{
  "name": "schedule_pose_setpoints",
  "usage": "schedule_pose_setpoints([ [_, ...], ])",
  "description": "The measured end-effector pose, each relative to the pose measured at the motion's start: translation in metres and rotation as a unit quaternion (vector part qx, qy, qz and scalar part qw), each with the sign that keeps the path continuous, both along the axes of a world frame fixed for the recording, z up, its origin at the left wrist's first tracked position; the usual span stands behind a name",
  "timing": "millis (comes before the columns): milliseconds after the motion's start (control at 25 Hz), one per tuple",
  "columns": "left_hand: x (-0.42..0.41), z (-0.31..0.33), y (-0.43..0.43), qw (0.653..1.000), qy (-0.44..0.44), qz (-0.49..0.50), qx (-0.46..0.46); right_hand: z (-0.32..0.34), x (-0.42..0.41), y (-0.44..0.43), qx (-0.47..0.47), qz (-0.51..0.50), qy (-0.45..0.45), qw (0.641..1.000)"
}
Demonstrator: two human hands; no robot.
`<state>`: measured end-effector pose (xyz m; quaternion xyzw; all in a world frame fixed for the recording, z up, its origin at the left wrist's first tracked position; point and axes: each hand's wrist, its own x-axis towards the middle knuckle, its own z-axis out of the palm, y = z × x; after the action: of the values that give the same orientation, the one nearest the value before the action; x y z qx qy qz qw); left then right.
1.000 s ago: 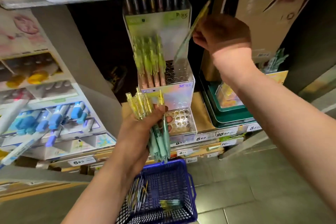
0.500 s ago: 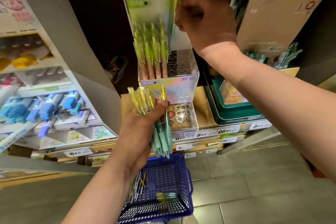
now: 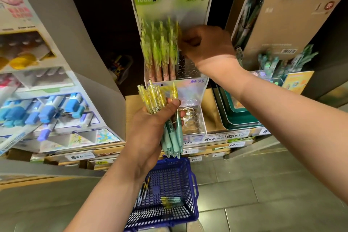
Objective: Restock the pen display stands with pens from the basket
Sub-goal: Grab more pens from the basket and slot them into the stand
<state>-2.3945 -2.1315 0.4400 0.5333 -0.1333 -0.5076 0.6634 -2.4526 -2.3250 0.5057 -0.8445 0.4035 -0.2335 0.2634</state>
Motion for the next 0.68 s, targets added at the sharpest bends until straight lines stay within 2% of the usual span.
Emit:
schedule_pose_setpoints([
  [80, 0.000, 0.002, -0.002, 1.000, 0.000, -0.001, -0.001, 0.001, -0.005, 0.006, 0.018, -0.007, 0.016, 1.000],
  [120, 0.001, 0.003, -0.002, 1.000, 0.004, -0.001, -0.005, 0.001, -0.010, 0.013, 0.048, -0.017, -0.016, 0.999],
  [200, 0.002, 0.006, -0.002, 1.000, 0.016, -0.005, -0.016, 0.000, -0.025, 0.028, 0.153, -0.020, -0.107, 0.982],
  [280, 0.004, 0.008, -0.002, 0.999, 0.021, -0.023, -0.033, -0.006, -0.044, 0.042, 0.265, 0.059, -0.089, 0.958],
  [360, 0.005, 0.010, -0.002, 0.998, 0.022, -0.043, -0.046, -0.015, -0.056, 0.052, 0.369, 0.161, -0.048, 0.914],
  [480, 0.006, 0.012, -0.001, 0.996, 0.036, -0.060, -0.048, -0.025, -0.062, 0.054, 0.494, 0.185, -0.113, 0.842],
  [600, 0.007, 0.011, -0.002, 0.996, 0.040, -0.072, -0.043, -0.023, -0.063, 0.052, 0.538, 0.183, -0.175, 0.804],
  [680, 0.007, 0.010, -0.003, 0.996, 0.051, -0.062, -0.032, -0.015, -0.061, 0.051, 0.510, 0.139, -0.207, 0.823],
])
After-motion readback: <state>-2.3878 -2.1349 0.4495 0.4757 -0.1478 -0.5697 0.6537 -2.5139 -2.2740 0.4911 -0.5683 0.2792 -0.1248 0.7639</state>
